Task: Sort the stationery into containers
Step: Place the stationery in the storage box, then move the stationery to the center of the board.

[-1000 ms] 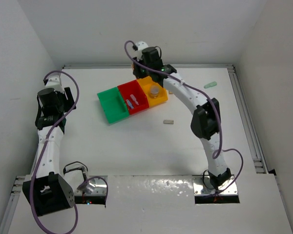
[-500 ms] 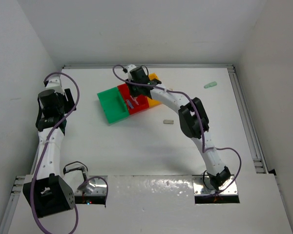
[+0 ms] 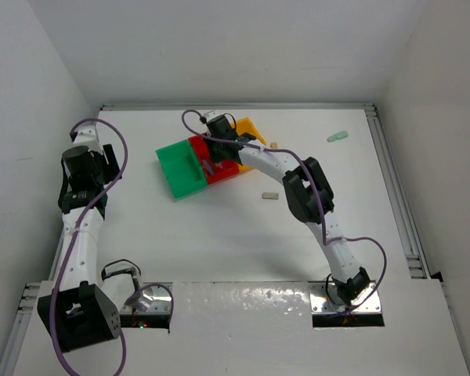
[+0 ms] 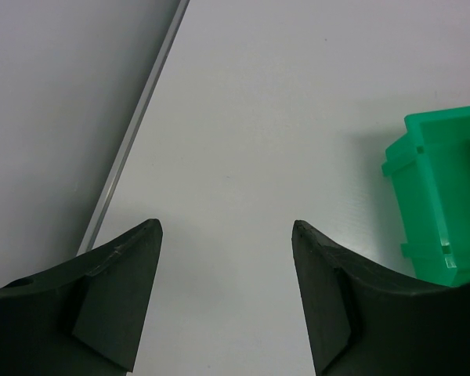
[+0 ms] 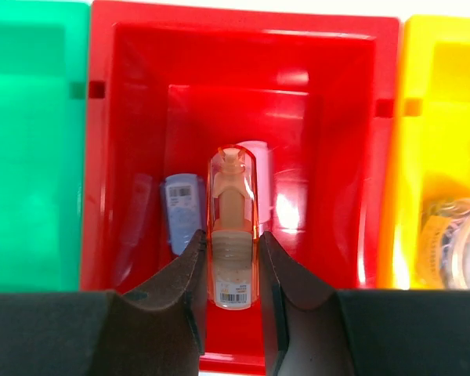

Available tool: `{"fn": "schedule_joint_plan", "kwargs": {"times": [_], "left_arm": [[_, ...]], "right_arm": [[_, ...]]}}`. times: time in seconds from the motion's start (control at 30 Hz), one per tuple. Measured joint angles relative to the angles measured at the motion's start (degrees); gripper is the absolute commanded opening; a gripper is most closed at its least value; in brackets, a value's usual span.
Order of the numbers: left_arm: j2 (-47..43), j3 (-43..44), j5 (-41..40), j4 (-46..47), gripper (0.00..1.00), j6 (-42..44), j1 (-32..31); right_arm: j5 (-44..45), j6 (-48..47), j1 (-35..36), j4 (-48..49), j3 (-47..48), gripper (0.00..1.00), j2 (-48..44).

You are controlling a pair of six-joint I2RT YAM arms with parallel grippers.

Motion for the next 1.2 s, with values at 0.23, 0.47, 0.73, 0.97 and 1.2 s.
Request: {"fn": "schedule_joint_plan", "kwargs": {"times": [0.23, 0.47, 0.73, 0.97, 1.2], "left_arm": [[0.0, -0.2, -0.4, 0.0, 0.66, 0.0, -0.2], [0.0, -0.6, -0.4, 0.3, 0.66, 0.0, -0.2], [0.0, -0.8, -0.4, 0.4, 0.66, 0.0, -0.2], [0.0, -0.8, -0.6, 0.4, 0.65, -0.2, -0.2], [0.0, -0.8, -0.2, 0.1, 0.66, -0.4, -0.1]], "right_arm": [[0.7, 0.4, 0.8, 0.0, -0.2, 0.55, 0.0], [0.8, -0.4, 0.8, 0.7, -0.5, 0.52, -0.5], [0.0, 7.2, -3.1, 0.9, -0.5, 0.08, -9.3], [6.3, 18.5, -21.9, 0.1, -3.7, 0.83, -22.0], [17.5, 25.0, -35.5, -8.4, 2.0, 0.81, -9.4]]}}
